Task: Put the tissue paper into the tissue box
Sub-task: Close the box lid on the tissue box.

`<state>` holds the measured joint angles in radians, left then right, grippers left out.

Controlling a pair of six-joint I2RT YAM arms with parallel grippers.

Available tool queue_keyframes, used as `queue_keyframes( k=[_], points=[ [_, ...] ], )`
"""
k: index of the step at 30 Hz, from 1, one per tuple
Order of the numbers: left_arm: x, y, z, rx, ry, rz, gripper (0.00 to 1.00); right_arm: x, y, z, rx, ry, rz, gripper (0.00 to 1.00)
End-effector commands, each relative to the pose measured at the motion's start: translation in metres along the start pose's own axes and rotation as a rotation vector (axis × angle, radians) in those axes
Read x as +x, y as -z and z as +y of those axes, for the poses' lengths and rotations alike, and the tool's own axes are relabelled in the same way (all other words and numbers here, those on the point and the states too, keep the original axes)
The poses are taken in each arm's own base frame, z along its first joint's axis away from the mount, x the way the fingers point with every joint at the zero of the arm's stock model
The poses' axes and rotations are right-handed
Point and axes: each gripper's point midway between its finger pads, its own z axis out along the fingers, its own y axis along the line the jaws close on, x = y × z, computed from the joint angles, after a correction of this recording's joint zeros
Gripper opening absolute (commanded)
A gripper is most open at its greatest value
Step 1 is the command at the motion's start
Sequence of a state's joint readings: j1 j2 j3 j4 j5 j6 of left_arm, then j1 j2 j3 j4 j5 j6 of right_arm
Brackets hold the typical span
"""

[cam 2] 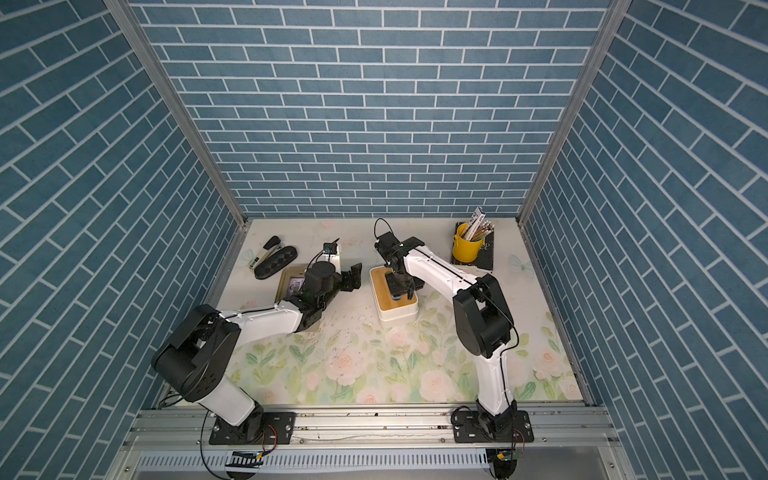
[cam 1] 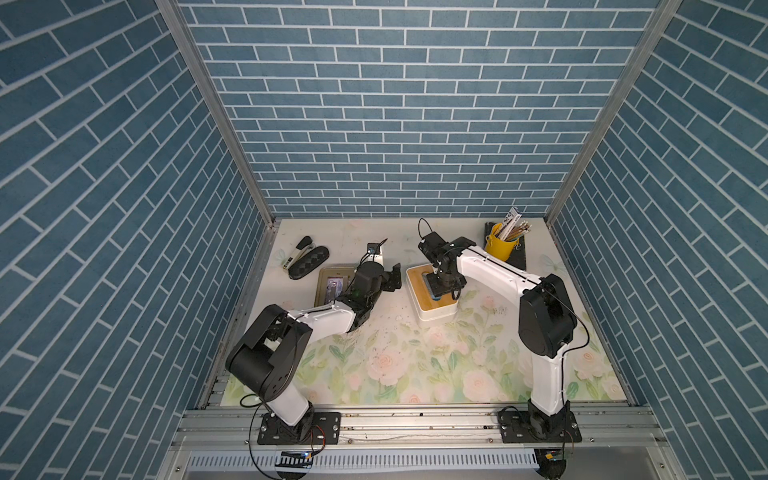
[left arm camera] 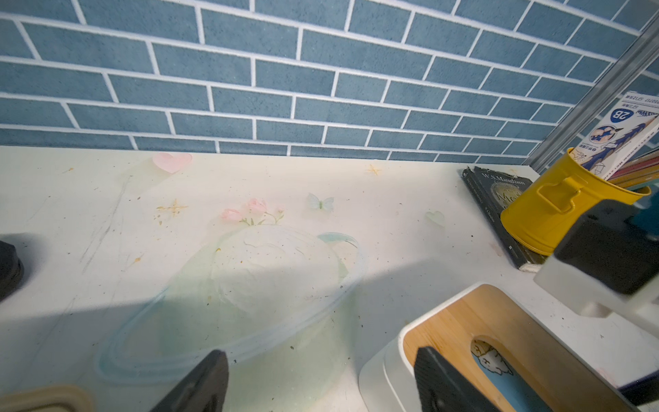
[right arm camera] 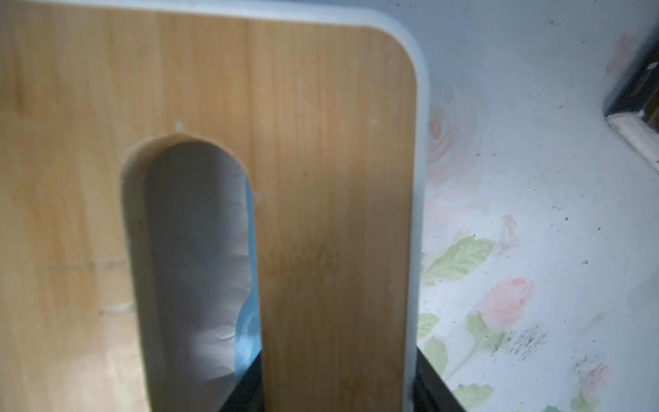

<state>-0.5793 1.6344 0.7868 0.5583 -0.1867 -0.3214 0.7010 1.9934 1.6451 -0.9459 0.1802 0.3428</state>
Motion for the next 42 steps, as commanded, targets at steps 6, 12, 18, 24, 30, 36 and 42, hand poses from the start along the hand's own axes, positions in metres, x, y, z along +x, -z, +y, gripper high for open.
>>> queue_keyframes(
  k=[6, 12, 18, 24, 30, 36, 42],
  points=[
    [0.010, -0.015, -0.006, 0.015, -0.018, 0.041, 0.87, 0.048, -0.062, 0.009, 0.042, 0.026, 0.058, 0.18],
    [0.023, -0.028, -0.014, 0.029, -0.032, 0.085, 0.87, 0.063, -0.085, 0.021, 0.051, 0.021, 0.016, 0.18],
    [0.023, -0.035, -0.021, 0.047, -0.031, 0.088, 0.87, 0.080, -0.111, 0.031, 0.033, 0.019, 0.018, 0.18],
    [0.025, -0.045, -0.027, 0.062, -0.032, 0.101, 0.87, 0.096, -0.130, 0.038, 0.023, 0.021, 0.015, 0.18],
    [0.031, -0.055, -0.031, 0.071, -0.038, 0.123, 0.87, 0.108, -0.145, 0.047, 0.003, 0.007, -0.011, 0.17],
    [0.039, -0.058, -0.029, 0.065, -0.045, 0.145, 0.87, 0.111, -0.150, 0.055, -0.004, 0.011, -0.029, 0.17],
    [0.040, -0.059, -0.027, 0.055, -0.049, 0.151, 0.87, 0.087, -0.112, 0.048, 0.025, 0.023, -0.088, 0.25]
  ],
)
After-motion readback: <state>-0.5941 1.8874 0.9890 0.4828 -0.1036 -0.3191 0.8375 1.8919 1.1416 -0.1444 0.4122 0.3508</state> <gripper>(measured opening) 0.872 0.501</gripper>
